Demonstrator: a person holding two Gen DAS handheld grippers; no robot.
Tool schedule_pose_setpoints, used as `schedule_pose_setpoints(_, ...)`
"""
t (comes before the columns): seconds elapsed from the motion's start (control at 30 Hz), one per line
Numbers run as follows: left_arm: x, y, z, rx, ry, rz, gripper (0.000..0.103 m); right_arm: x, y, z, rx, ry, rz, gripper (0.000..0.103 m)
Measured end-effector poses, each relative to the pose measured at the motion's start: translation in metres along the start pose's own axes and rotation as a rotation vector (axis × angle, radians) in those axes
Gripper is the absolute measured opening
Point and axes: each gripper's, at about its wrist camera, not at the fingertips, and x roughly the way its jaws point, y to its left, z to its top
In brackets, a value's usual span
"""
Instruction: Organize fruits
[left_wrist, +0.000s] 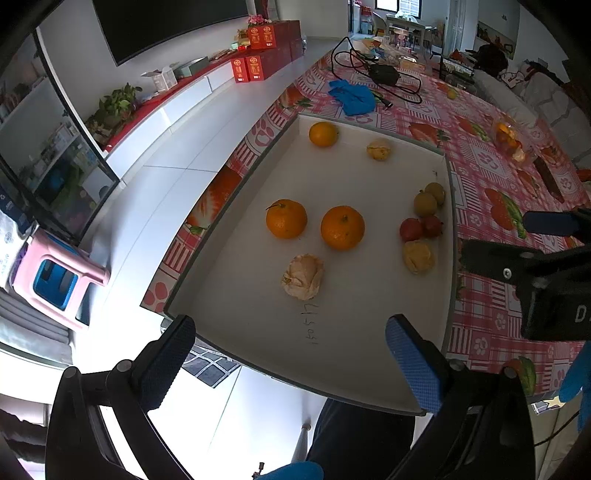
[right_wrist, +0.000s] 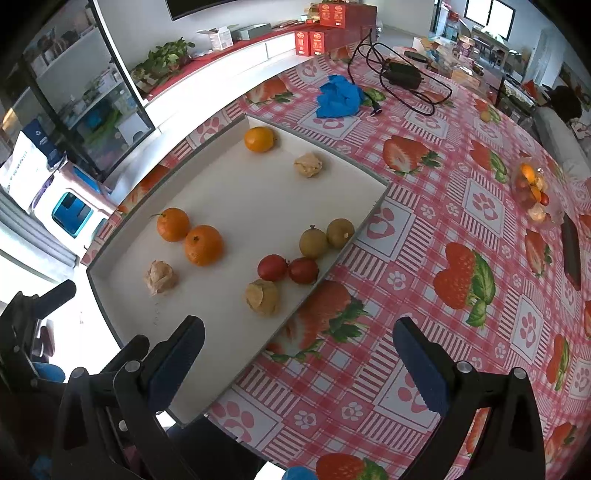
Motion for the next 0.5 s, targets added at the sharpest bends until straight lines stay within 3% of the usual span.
schedule_pose_setpoints(0.5,0.0013,-0.0031,-0.0029,0.003,0.006,-0.005,0.103,0.0056,0.01,0.0013,-0.025,0.012,-0.002,0.103)
